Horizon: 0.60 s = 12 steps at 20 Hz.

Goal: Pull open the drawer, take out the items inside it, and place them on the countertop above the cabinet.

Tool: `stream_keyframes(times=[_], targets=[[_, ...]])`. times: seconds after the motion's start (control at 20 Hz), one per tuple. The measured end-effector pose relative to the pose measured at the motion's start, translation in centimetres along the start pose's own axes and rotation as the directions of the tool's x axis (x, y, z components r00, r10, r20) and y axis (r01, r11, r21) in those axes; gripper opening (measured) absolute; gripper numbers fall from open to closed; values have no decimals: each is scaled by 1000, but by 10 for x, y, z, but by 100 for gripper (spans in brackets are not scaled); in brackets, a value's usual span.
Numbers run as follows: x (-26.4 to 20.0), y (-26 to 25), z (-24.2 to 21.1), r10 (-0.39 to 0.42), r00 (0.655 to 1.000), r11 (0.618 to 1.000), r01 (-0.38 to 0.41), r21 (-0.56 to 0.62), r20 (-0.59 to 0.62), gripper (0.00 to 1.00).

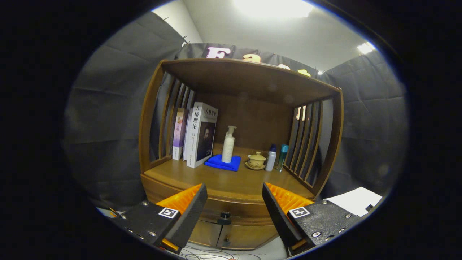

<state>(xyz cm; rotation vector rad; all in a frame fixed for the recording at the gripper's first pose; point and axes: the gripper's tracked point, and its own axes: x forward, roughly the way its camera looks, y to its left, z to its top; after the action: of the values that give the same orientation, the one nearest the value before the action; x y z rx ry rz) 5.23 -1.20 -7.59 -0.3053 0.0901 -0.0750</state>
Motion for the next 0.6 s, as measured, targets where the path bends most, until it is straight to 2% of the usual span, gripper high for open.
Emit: stream_keyframes(times=[0.15,0.35,0.6], targets=[[11,10,-19,-10,1000,1000,9,-28,-24,95],[26,25,-48,6,998,1000,-6,3,-57,95],[36,23,-83,-32,997,999,35,31,-69,94]])
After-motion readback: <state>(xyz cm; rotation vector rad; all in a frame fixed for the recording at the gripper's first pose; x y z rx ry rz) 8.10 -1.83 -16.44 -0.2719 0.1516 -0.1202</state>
